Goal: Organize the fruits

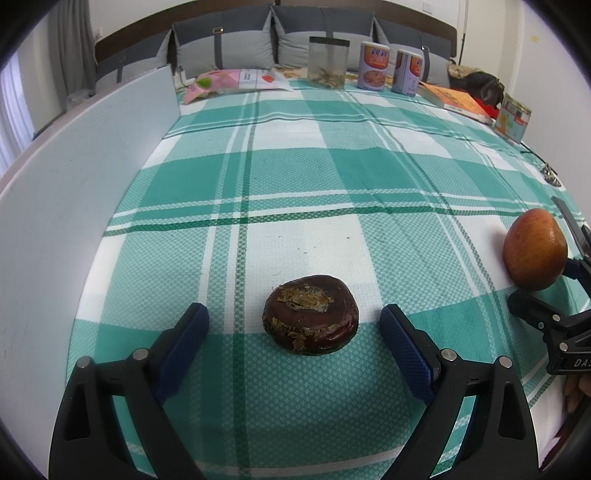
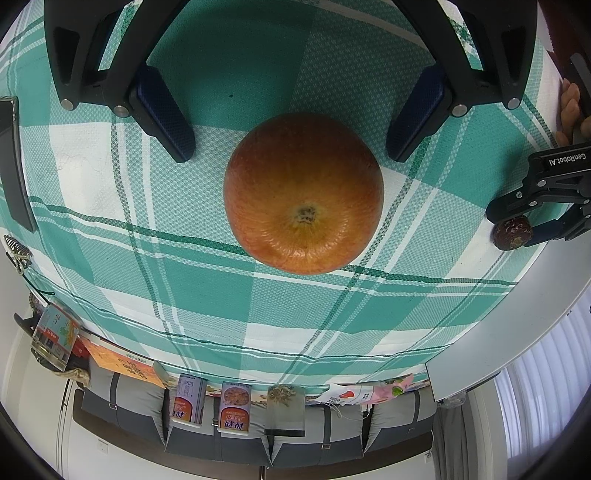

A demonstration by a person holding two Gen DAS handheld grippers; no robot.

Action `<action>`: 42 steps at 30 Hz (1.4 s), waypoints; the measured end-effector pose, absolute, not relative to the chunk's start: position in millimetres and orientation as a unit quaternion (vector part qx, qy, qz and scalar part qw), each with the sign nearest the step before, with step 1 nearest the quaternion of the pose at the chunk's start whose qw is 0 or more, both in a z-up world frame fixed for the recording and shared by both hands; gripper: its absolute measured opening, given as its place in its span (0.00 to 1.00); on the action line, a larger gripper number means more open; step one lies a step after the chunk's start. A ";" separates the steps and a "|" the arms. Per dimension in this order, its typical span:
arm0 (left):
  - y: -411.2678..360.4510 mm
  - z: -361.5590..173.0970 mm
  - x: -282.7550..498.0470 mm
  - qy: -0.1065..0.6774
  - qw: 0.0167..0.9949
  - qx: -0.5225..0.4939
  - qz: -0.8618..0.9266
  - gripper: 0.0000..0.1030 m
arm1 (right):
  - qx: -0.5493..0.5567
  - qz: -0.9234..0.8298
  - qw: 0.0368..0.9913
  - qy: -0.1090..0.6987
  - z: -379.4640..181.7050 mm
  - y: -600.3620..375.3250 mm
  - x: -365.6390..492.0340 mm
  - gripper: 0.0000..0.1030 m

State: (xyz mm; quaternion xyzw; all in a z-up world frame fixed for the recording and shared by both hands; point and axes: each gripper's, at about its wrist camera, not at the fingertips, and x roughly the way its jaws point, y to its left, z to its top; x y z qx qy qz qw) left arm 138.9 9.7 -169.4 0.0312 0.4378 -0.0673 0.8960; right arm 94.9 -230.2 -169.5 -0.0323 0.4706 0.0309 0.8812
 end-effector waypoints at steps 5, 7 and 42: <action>16.9 -167.4 140.7 0.446 0.889 0.012 -0.105 0.95 | -0.031 0.032 0.881 0.471 -169.3 -230.6 95.0 1.00; 29.2 -162.4 138.7 0.449 0.881 -0.026 -0.145 0.94 | -0.022 0.041 0.880 0.473 -167.4 -233.1 93.4 1.00; 330.9 34.9 151.3 0.388 0.902 -0.179 0.065 0.43 | -0.064 0.383 0.812 0.436 19.1 102.5 235.9 0.67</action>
